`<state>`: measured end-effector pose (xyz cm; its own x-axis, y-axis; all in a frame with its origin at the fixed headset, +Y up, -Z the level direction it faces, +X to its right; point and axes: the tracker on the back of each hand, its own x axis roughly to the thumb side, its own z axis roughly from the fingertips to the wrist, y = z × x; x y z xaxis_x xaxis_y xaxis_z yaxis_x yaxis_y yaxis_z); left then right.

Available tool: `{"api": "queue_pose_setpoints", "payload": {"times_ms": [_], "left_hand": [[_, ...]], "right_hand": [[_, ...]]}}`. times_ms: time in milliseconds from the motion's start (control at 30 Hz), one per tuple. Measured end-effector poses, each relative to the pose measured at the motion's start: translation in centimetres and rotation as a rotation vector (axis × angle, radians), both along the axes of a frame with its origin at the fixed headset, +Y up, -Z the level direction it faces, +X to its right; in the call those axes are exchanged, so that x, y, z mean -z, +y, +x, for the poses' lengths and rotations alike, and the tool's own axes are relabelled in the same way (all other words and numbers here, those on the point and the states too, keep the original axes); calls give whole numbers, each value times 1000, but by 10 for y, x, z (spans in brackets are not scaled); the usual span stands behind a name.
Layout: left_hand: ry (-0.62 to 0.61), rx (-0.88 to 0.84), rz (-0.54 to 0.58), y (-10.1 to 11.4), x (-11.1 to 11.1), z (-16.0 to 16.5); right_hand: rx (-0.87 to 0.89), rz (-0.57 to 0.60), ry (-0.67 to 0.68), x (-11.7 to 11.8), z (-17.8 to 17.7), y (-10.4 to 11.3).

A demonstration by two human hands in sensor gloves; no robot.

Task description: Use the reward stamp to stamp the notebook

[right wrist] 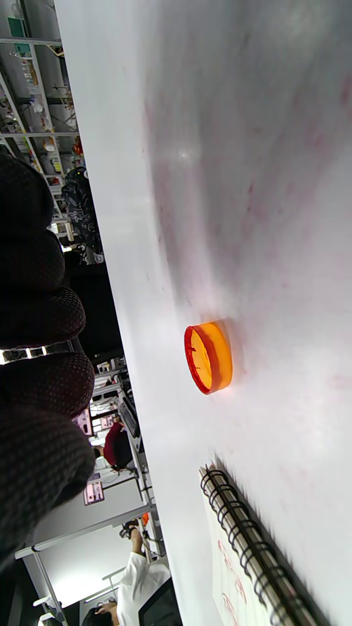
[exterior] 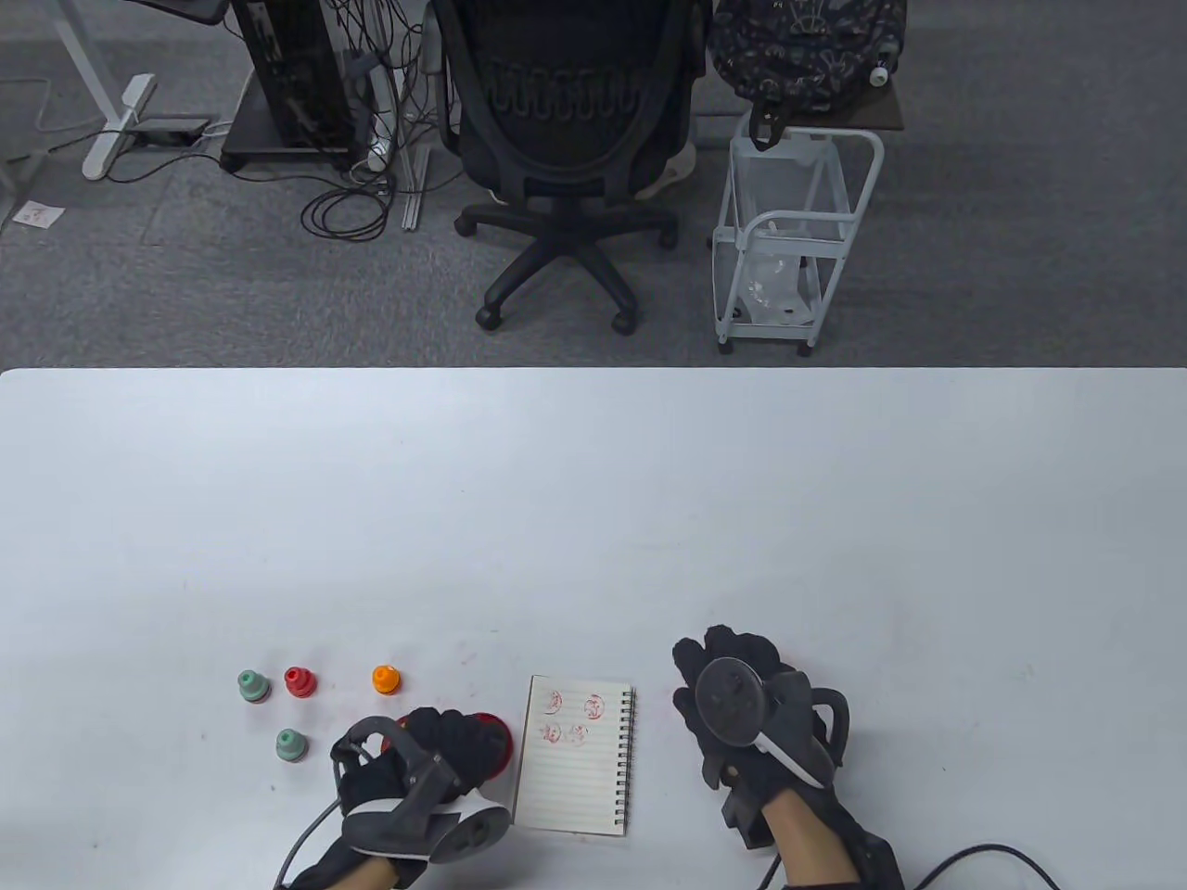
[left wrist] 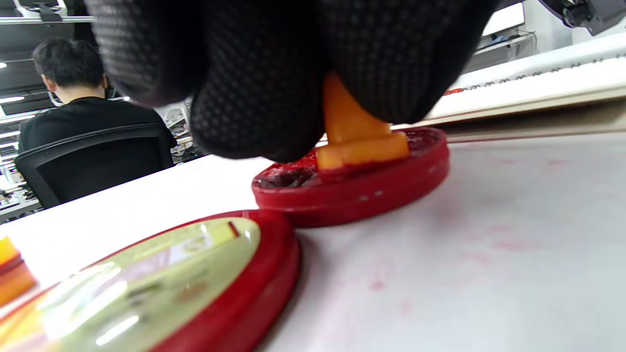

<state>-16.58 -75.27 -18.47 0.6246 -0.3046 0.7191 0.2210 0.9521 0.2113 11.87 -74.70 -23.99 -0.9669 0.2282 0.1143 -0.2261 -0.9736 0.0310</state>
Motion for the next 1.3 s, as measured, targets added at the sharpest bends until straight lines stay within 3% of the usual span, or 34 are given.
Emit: {"api": "queue_pose_setpoints", "payload": {"times_ms": [200,467,733,1033,1300], "left_hand": [[-58,55,10,1,-5,4],[95,-228,-53,22,11,-24],[98,-232,-65,32,22,-18],[-38,-235,-122,41,28,35],[-118,-149,-163,30,33,84]], "right_hand": [[11,11,-5,-2,2,3],[36,23,-26,-3,7,7],[44,22,-31,-3,8,8],[65,33,-42,-2,11,11],[90,40,-48,-2,15,13]]}}
